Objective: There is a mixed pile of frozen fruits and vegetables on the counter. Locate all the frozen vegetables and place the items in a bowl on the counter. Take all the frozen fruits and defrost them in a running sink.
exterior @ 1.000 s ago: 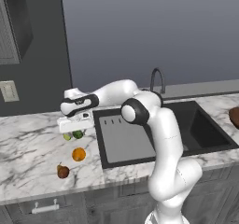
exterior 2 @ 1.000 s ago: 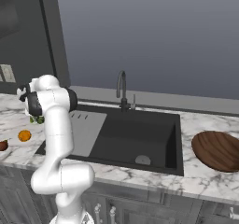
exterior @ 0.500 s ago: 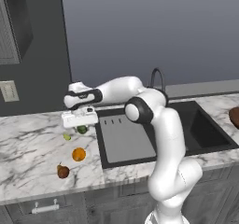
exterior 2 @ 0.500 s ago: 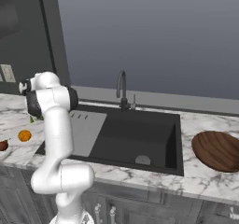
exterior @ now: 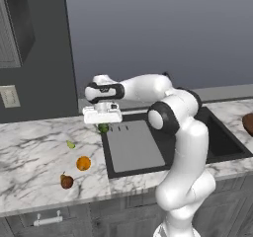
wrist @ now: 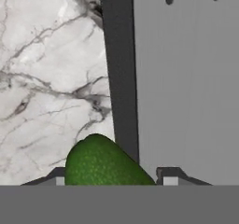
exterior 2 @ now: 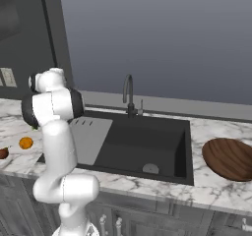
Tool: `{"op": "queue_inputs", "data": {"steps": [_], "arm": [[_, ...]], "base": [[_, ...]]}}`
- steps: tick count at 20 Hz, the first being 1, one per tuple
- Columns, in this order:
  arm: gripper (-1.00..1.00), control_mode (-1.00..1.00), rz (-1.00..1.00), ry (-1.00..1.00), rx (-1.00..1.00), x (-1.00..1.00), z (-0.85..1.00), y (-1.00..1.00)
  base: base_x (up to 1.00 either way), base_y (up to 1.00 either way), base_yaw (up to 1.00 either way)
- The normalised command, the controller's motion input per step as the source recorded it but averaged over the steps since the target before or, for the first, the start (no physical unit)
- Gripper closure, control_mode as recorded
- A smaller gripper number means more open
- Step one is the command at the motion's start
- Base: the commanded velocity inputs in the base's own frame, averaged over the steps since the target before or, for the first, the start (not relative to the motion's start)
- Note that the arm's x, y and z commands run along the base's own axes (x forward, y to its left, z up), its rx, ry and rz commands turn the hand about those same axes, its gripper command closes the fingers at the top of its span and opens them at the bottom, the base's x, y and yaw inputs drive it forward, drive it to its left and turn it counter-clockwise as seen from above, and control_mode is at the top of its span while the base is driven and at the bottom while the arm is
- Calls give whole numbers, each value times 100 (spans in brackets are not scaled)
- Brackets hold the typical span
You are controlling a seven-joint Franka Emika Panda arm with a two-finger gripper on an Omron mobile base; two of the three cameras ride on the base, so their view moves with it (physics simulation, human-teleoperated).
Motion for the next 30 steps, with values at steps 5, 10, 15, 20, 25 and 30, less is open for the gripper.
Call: {"op": "queue_inputs", "data": {"steps": [5,10,15,20,25,30], "arm": [[100,-100,-3,0,12,-62,38,-73],[100,-100,-3,1,6,-55,49,-58],[100,-100,4,0,1,-48,44,-48],[100,-100,12,-8,-4,-41,28,-58],[100,-100,5,-12,0,-34,18,-86],[100,-100,1,-12,0,-37,19,-87]], "base": [[0,0,0],[0,0,0],[0,0,0],[0,0,0],[0,0,0],[0,0,0]]}}
